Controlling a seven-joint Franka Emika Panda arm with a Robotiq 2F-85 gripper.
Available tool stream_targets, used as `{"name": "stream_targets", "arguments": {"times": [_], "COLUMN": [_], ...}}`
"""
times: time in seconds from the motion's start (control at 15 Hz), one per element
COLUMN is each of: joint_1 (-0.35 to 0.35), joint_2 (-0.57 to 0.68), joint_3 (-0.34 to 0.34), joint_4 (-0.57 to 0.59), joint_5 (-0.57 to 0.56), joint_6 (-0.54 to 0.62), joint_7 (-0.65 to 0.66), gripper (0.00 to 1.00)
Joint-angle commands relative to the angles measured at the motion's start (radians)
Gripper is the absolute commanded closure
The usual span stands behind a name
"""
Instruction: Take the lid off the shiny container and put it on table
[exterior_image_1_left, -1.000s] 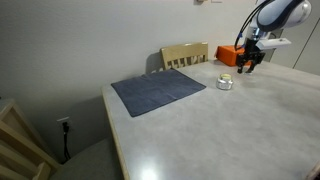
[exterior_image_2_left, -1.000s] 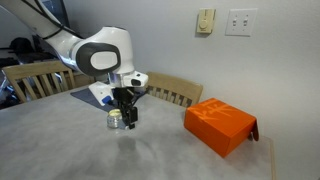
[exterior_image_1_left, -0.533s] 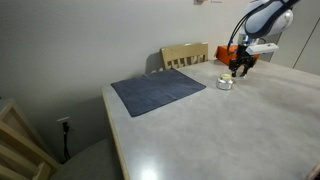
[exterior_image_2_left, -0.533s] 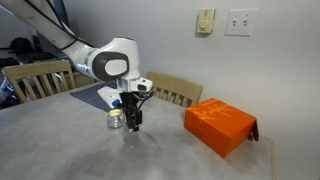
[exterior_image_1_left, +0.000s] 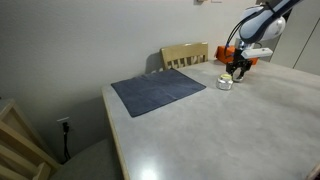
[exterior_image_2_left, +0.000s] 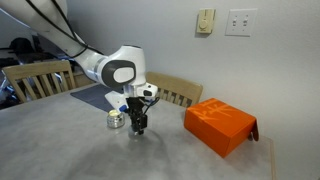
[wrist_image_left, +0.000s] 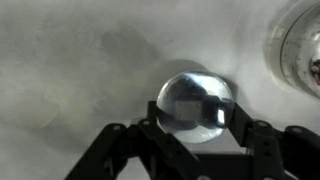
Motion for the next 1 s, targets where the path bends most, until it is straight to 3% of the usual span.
{"name": "stream_targets", "arguments": {"times": [0.0,0.4,0.47,0.53,0.67,0.93], "joint_1": [-0.023,-0.019,-0.018,-0.017,-0.014,0.013], "joint_2": [0.047,0.081,0.081,0.081,0.076,0.003], "joint_3": [0.012,0.009,0.009,0.007,0.004,-0.007], "joint_4": [0.063,0.114,0.116,0.117,0.109,0.017], "joint_5": [0.028,0.024,0.024,0.023,0.02,0.006], "joint_6": [-0.035,-0.078,-0.085,-0.087,-0.078,-0.014], "joint_7": [-0.028,-0.02,-0.02,-0.02,-0.015,0.008], "gripper": [0.56,0.56,0.18,0.06,0.0,0.0]}}
